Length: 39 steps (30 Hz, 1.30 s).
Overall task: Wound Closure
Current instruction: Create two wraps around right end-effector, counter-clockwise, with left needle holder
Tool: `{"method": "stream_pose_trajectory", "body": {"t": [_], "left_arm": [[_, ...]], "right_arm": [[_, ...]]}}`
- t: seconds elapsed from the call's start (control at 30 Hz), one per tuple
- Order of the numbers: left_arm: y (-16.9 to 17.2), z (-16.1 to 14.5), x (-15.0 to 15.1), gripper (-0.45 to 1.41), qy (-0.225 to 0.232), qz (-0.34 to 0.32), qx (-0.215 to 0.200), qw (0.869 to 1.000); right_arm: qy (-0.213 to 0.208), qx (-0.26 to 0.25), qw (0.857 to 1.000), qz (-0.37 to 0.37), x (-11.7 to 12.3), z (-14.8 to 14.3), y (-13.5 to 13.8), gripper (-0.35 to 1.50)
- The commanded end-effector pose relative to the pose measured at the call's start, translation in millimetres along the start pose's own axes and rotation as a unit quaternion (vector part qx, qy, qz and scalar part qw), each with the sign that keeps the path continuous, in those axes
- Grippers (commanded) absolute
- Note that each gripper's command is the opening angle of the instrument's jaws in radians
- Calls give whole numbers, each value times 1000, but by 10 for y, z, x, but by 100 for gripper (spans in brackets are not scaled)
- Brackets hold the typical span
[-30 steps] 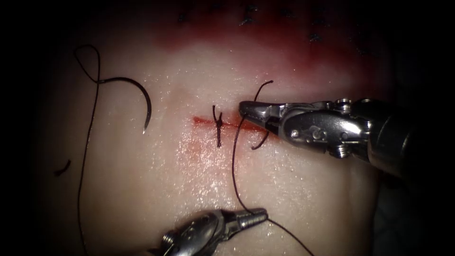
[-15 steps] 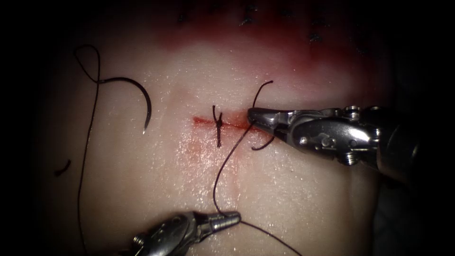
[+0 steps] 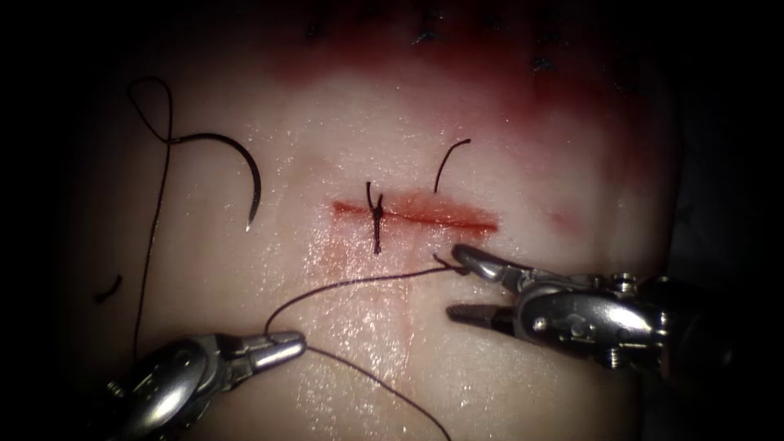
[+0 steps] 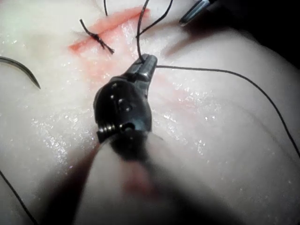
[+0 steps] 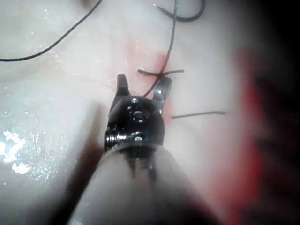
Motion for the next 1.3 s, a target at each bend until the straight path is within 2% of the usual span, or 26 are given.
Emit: {"method": "stream_pose_trajectory", "body": {"t": [0.03, 0.2, 0.27, 0.3, 0.37, 0.43, 0.47, 0.5, 0.57, 0.7, 0.8, 0.97, 1.0, 1.13, 1.3], "left_arm": [[-3, 6, -2, -35, -3, 8, 2, 1000], [-14, 0, 7, -35, -18, 40, 21, 999], [-24, -5, 8, -35, -34, 65, 37, 997], [-24, -5, 8, -35, -34, 65, 37, 997], [-27, -5, 8, -35, -39, 72, 42, 996], [-30, -5, 7, -35, -48, 79, 48, 995], [-31, -3, 7, -35, -51, 85, 51, 994], [-33, -1, 7, -35, -55, 90, 53, 993], [-35, 4, 8, -35, -69, 105, 58, 990], [-42, 20, 13, -35, -88, 124, 68, 986], [-46, 29, 18, -35, -98, 135, 69, 984], [-56, 40, 30, -35, -108, 151, 85, 979], [-60, 44, 33, -35, -112, 154, 94, 977], [-68, 51, 37, -35, -121, 158, 111, 974], [-86, 71, 34, -35, -133, 183, 140, 964]], "right_arm": [[1, -5, 1000, 14, -6, 10, 5, 148], [4, 3, 999, 43, -10, 2, 15, 148], [23, 20, 996, 79, -15, -17, 21, 148], [23, 20, 996, 79, -15, -17, 21, 148], [44, 39, 994, 91, -18, -27, 26, 137], [49, 51, 993, 97, -20, -35, 38, 108], [52, 56, 992, 99, -21, -36, 43, 83], [55, 60, 991, 101, -22, -36, 50, 31], [59, 65, 991, 106, -22, -30, 60, -35], [76, 85, 988, 103, -26, 5, 83, -35], [75, 100, 987, 100, -34, 30, 88, -35], [104, 129, 982, 88, -44, 66, 75, -35], [111, 139, 979, 95, -47, 75, 66, -35], [126, 149, 975, 104, -46, 83, 56, -35], [170, 150, 966, 126, -34, 87, 47, -35]]}}
